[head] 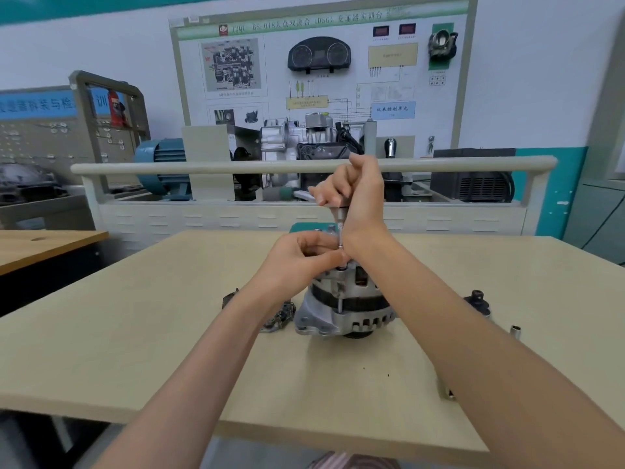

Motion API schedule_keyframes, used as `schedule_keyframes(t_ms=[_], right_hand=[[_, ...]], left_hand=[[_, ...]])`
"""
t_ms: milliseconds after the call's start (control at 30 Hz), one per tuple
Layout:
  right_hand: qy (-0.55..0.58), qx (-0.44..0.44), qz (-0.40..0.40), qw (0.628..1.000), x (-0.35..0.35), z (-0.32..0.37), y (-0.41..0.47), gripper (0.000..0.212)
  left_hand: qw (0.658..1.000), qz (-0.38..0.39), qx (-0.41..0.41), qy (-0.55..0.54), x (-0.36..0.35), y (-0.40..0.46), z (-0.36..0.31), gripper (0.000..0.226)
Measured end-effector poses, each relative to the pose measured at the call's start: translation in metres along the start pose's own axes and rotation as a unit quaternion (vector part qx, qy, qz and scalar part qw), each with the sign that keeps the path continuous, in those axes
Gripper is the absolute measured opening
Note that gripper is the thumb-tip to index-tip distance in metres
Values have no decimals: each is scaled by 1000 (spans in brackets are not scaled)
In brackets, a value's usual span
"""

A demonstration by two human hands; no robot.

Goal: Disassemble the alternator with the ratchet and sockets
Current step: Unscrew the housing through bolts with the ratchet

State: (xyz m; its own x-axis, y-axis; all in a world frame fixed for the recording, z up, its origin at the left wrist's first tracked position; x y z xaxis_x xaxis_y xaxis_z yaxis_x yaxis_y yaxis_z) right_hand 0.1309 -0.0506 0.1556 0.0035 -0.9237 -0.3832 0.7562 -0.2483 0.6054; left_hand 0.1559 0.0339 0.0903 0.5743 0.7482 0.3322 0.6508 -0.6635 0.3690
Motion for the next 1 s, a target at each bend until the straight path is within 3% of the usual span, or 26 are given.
schedule_keyframes(t_ms=[67,100,167,200,233,267,300,400,433,500,567,600,667,700,767,800,833,933,1000], right_hand=[[-139,90,-9,986,-5,6,-14,46],[-305,165,-24,938,-9,9,-25,38],[-650,228,-79,721,-20,2,-42,24],[-735,211,-114,634,-23,-1,-46,22],[-765,184,-130,603,-24,-2,-44,25],[-760,163,-126,616,-25,-2,-41,26],[-727,153,-108,661,-24,0,-36,26],[-441,122,-34,888,-14,7,-16,38],[-319,85,-15,944,-8,8,-9,43],[-127,20,22,991,-1,3,0,51],[-30,-6,48,998,0,0,0,55],[-33,2,44,998,-2,0,-3,54],[-197,79,12,977,-8,5,-16,43],[-369,131,-11,920,-11,9,-24,33],[-702,160,-63,691,-17,5,-36,20],[-764,154,-63,623,-18,3,-40,22],[-778,147,-47,609,-19,2,-43,26],[-753,160,-20,638,-19,7,-42,32],[-780,156,-42,604,-14,9,-41,32]], left_hand=[[1000,-9,-4,11,-1,-1,-2,14],[999,-16,-9,35,0,-1,-4,14],[995,-38,-29,88,4,2,-9,13],[994,-45,-34,97,4,2,-11,17],[994,-47,-28,99,3,3,-13,19],[993,-41,-19,106,2,3,-12,20],[993,-34,-8,112,2,3,-9,20],[998,8,7,69,0,-1,-6,20],[998,26,6,50,-1,-2,-4,17],[999,37,7,32,-2,-2,-2,12],[1000,17,4,23,-1,-2,-1,9],[1000,1,3,17,0,-2,-1,8],[1000,-19,1,21,0,-1,0,10],[999,-27,-3,42,1,0,-1,11],[996,-43,-19,77,3,5,-3,10],[996,-48,-27,71,4,6,-3,15],[997,-47,-32,50,4,6,-4,21],[996,-44,-40,64,4,3,0,27],[997,-44,-43,53,2,0,2,36]])
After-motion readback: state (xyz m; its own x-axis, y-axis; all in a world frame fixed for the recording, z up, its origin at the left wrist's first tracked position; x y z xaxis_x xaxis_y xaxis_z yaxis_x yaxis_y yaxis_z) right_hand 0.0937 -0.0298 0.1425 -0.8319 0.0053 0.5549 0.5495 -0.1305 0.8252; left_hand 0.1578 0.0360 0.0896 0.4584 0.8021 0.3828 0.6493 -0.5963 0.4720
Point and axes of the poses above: each hand's wrist, its own y-axis towards the middle knuckle, its own x-axis out of the back of the hand, z = x × y, the point moved 5 cm from there along y, towards the middle knuckle, and after that the axes turned 9 degrees about z, right-handed, at the moved point
